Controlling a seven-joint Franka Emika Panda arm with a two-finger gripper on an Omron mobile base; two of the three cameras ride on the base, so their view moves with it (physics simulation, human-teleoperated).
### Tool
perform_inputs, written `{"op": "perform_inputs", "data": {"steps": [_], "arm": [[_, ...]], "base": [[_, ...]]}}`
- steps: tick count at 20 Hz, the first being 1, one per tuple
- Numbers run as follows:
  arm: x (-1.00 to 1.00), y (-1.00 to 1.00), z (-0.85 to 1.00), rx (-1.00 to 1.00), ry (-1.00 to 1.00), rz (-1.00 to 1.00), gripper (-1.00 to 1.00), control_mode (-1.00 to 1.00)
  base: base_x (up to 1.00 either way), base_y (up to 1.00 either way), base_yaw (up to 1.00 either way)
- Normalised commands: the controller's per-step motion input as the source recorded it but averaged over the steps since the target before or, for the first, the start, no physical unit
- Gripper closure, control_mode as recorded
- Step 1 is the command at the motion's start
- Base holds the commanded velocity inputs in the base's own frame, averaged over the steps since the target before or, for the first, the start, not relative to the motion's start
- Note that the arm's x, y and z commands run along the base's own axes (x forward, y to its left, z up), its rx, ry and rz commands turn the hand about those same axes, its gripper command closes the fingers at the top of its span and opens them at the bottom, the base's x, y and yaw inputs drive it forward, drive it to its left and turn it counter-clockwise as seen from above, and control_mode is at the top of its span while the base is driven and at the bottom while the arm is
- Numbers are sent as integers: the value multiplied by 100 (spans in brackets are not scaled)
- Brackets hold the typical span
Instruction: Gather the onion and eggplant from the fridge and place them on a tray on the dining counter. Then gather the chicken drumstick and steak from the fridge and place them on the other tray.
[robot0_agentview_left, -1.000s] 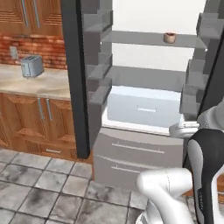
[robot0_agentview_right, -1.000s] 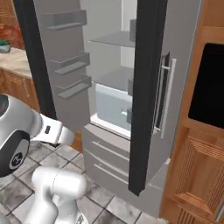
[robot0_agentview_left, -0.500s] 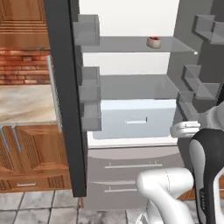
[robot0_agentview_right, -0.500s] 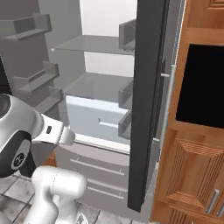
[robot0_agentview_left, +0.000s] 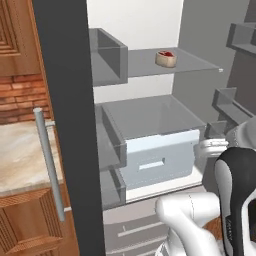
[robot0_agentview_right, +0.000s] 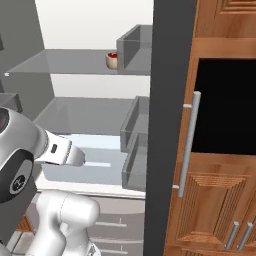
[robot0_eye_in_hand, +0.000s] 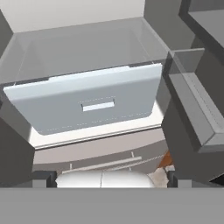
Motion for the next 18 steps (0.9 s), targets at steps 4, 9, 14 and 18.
{"op": "perform_inputs", "data": {"steps": [4,9,14,18], "arm": [[0,0,0,0,0,0,-100,100],[0,0,0,0,0,0,-100,100],[7,10,1,-1,0,0,-100,-100],[11,39,75,-12,-9,0,-100,-100]], "base": [[52,32,-14],[59,43,-7],[57,27,1],[0,0,0]]}}
